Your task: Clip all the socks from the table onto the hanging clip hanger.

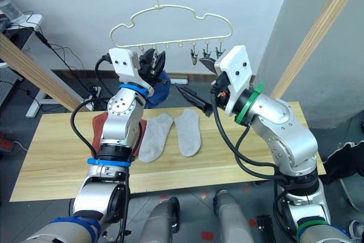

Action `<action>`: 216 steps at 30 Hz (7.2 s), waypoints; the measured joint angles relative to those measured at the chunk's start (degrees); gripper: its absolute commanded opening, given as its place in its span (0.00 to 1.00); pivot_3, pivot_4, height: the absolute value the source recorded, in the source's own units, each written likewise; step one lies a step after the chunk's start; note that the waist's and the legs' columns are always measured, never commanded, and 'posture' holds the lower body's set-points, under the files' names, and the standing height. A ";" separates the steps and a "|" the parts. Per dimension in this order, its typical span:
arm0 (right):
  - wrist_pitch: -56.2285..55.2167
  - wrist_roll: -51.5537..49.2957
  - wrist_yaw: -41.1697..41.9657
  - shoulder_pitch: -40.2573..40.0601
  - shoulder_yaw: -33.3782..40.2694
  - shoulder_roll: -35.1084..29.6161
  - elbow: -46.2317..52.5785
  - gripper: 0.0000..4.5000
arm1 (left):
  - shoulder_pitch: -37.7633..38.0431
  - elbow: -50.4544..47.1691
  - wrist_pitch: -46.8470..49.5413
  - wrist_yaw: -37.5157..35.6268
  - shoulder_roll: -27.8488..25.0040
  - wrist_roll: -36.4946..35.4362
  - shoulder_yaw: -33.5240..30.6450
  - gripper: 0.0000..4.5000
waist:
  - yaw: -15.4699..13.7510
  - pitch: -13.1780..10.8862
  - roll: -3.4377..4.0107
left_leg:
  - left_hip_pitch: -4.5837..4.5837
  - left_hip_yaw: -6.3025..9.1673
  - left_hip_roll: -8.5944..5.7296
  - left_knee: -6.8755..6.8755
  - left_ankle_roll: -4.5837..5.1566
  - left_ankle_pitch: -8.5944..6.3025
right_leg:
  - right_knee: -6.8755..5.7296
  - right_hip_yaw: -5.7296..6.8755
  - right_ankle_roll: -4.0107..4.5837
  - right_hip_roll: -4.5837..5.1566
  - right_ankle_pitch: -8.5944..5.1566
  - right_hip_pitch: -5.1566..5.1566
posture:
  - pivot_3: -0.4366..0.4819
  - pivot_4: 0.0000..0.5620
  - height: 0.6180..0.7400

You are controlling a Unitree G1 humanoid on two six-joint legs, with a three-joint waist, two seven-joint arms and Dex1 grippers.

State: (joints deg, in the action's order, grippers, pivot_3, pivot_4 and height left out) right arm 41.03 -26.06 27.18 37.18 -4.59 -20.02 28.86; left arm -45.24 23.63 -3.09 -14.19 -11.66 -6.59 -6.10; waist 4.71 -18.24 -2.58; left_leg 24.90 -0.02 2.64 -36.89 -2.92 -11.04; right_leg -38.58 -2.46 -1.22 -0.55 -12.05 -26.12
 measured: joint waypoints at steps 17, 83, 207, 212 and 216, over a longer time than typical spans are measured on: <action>0.00 0.01 -0.02 0.00 0.00 -0.01 0.01 1.00 | -0.01 1.82 0.00 0.18 -0.55 0.02 -0.53 0.37 | 0.01 0.00 0.00 | 0.00 0.00 0.00 0.00 0.00 0.00 | 0.00 0.00 0.00 0.00 0.00 0.00 | 0.34 0.49 1.00; -34.43 34.54 4.03 23.09 -14.75 19.94 -97.95 1.00 | -10.35 -12.67 77.96 -19.94 -20.19 -33.08 -10.17 0.05 | -1.15 -0.01 -0.05 | -0.05 0.07 0.03 0.17 -0.06 -0.01 | -0.02 0.08 0.04 0.04 0.00 -0.05 | 0.49 0.47 1.00; 1.79 7.79 13.74 2.53 -6.68 5.68 -19.59 0.01 | -11.37 -8.55 86.44 -14.11 -12.25 -41.58 -18.74 0.05 | -1.32 0.03 -0.09 | -0.06 0.08 0.01 0.07 -0.07 0.00 | -0.03 0.06 0.01 0.01 -0.02 -0.03 | 0.41 0.51 1.00; 1.77 7.77 13.73 2.82 -6.62 5.68 -20.20 0.01 | -10.82 -9.82 85.12 -15.16 -13.34 -41.56 -17.00 0.05 | -1.33 0.03 -0.09 | -0.03 0.08 0.01 0.09 -0.07 0.00 | 0.02 0.06 0.01 0.02 -0.02 -0.04 | 0.42 0.50 1.00; 1.42 7.78 13.73 2.82 -6.62 5.70 -20.23 0.01 | -10.00 -10.69 83.89 -16.21 -13.45 -41.60 -16.48 0.05 | -1.35 0.03 -0.09 | -0.02 0.08 0.01 0.09 -0.07 0.00 | 0.02 0.06 0.01 0.02 -0.02 -0.04 | 0.42 0.50 1.00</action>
State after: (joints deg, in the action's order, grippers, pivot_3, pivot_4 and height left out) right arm 42.45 -18.28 40.91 40.00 -11.21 -14.32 8.63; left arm -55.24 12.94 80.80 -30.40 -25.11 -48.18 -22.58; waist 3.36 -18.21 -2.67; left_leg 24.88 0.06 2.65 -36.80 -2.99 -11.04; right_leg -38.56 -2.39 -1.21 -0.53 -12.06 -26.15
